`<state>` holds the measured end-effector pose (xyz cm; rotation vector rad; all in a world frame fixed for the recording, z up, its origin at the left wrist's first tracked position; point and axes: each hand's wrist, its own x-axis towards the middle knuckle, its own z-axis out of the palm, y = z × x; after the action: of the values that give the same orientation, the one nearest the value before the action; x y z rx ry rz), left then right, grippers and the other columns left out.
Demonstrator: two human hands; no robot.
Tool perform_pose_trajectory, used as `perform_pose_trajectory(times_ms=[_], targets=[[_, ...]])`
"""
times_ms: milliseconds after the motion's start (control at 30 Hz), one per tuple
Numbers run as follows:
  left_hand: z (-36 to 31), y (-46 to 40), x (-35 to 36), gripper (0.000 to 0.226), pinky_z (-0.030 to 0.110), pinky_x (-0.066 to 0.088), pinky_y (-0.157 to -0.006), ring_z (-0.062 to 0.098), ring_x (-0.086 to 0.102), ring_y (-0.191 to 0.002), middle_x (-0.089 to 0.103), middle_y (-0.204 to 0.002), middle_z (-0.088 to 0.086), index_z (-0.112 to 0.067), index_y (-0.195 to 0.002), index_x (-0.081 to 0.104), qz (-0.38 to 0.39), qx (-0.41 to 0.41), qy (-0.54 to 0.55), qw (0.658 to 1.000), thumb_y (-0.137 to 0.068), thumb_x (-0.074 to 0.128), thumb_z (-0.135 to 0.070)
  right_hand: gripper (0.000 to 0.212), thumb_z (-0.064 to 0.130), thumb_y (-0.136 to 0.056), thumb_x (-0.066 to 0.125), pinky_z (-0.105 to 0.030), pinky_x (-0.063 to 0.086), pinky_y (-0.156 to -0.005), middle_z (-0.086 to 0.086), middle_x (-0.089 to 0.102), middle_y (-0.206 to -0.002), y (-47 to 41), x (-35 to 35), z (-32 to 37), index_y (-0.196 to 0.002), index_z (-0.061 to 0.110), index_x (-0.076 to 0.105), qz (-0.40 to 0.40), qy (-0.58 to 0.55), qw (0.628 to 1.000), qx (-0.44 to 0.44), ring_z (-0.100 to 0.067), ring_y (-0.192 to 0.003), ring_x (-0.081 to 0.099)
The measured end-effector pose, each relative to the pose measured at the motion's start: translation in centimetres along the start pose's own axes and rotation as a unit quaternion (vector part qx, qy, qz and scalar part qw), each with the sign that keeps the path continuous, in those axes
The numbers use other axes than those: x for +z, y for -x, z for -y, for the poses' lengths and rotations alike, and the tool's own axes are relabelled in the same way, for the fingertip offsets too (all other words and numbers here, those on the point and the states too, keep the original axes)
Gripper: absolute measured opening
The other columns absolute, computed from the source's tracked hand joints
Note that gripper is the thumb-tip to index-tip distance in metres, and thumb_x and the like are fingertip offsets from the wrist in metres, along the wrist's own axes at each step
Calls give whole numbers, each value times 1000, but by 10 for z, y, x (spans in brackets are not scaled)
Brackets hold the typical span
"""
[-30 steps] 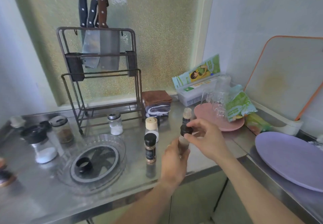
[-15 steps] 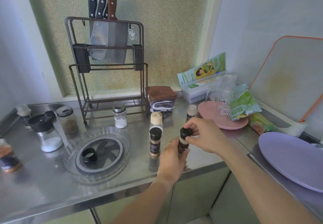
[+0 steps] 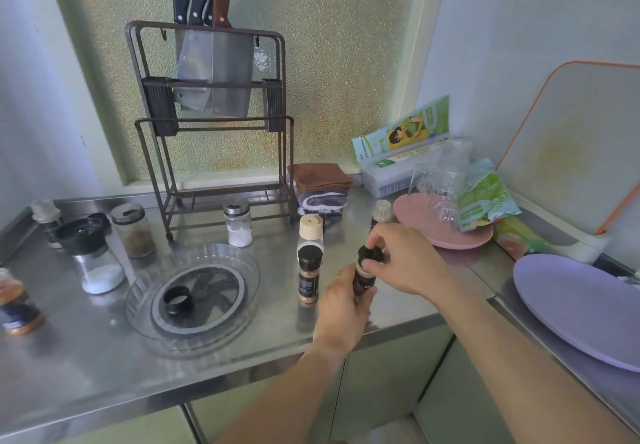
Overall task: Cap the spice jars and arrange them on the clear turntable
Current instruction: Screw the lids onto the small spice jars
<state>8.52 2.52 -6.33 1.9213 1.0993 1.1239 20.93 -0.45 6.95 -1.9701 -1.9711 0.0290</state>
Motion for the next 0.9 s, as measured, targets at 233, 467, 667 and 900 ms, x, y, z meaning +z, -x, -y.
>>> perform_pose_trajectory(times_ms=[233,467,667,900], targets=[[1,0,1,18,37,59,-63,11,69,-62,70,-80,-1,-33,-104,53,8,-13,8,1000,-92,65,-25,45,40,-80,73,-40,50,-81,1,61,-113,3,2,2,-115,22,51,10,21,1000,-6,-24,-101,62],[3,0,2,19,39,60,-63,16,69,-65,69,-80,-1,-33,-105,53,7,-12,17,1000,-91,65,-28,50,46,-82,71,-41,50,-85,-1,58,-118,3,2,3,-120,21,51,11,28,1000,5,-26,-104,61],[0,1,0,22,40,59,-61,14,68,-61,69,-77,-1,-37,-100,51,8,-11,18,1000,-92,66,-24,35,35,-80,72,-39,50,-81,0,66,-108,4,5,3,-108,23,55,9,19,1000,-4,-24,-97,63],[1,1,1,19,36,59,-62,11,67,-61,67,-79,-2,-35,-101,52,7,-5,10,1000,-92,66,-26,48,51,-80,69,-42,52,-78,1,64,-103,4,0,5,-111,22,49,3,43,999,17,-26,-91,62]])
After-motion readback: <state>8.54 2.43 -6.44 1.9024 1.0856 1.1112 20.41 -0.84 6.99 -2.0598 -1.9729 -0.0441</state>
